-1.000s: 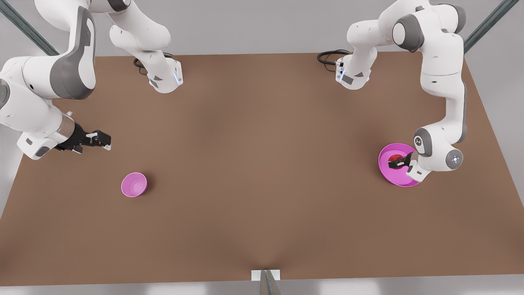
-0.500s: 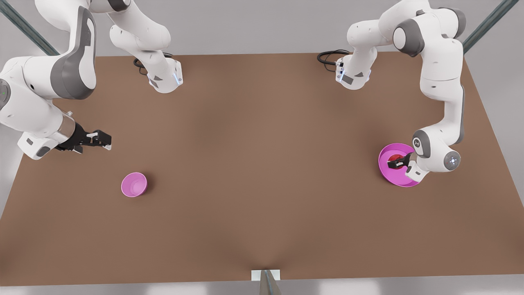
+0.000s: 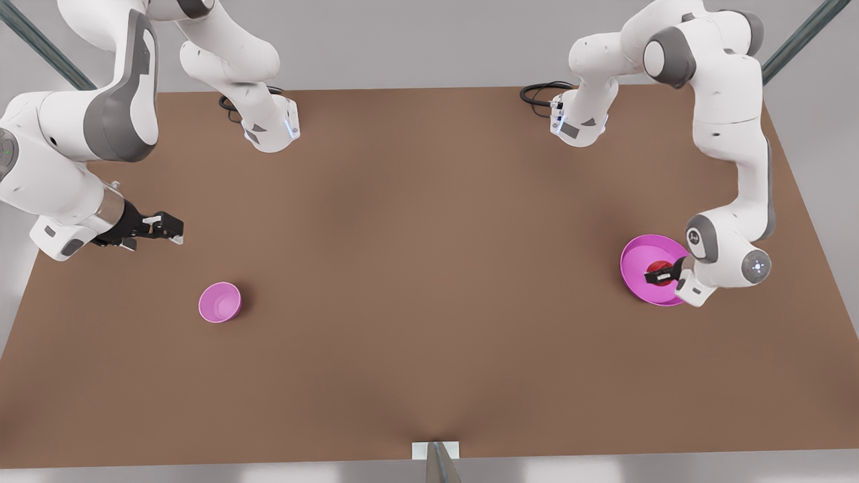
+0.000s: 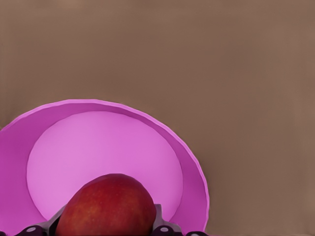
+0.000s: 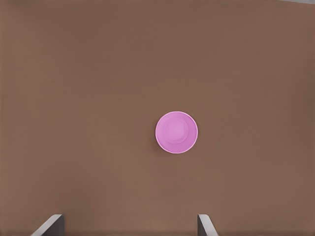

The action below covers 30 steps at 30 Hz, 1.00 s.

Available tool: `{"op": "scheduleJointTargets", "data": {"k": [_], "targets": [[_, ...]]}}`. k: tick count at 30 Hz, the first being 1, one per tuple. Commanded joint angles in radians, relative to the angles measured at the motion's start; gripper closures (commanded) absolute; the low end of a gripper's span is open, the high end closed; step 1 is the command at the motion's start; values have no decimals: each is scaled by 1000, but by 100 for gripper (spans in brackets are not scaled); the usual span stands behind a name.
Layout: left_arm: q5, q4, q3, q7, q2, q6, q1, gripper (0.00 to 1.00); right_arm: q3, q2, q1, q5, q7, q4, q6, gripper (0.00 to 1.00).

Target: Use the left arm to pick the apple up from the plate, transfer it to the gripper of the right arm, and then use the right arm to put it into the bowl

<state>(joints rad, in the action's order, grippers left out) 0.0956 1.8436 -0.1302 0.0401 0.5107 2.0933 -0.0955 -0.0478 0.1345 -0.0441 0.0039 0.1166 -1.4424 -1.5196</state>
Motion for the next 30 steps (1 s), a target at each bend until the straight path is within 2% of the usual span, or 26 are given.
{"op": "scheduleJointTargets", "data": {"k": [1,4,6,8,11,13,15,16,17,20,22,24,27,30], "targets": [[3,-84,30,7,-12,-168,3,22,-3,-1,6,-2,8,0,6,0],[7,-208,188,3,-23,-168,3,22,0,-1,4,2,11,2,15,0],[153,-257,270,9,-23,-168,13,22,6,-1,0,41,17,2,55,0],[168,-300,345,26,3,-161,49,22,8,0,-8,76,31,-4,56,0],[309,-349,374,291,23,-36,145,22,8,102,-72,427,32,-4,-11,0],[542,-398,397,656,110,17,161,22,2,163,-77,663,34,20,-56,0],[657,-441,446,828,167,92,204,22,0,253,-74,823,161,50,-96,0],[711,-441,449,894,178,122,224,22,-7,287,-66,840,195,54,-151,0],[820,-458,451,1004,200,134,250,22,-52,330,-65,866,271,60,-232,0],[983,-547,472,1279,292,195,304,23,-106,399,-57,1002,440,62,-287,0],[1010,-639,546,1379,374,229,306,22,-136,458,-57,1108,543,70,-284,0],[1012,-682,607,1469,420,261,307,22,-172,502,-57,1117,577,76,-284,0],[1012,-751,652,1554,485,425,401,23,-198,568,-57,1124,635,86,-286,0],[1012,-879,661,1586,566,471,468,23,-199,593,-43,1122,721,85,-289,0]]}}
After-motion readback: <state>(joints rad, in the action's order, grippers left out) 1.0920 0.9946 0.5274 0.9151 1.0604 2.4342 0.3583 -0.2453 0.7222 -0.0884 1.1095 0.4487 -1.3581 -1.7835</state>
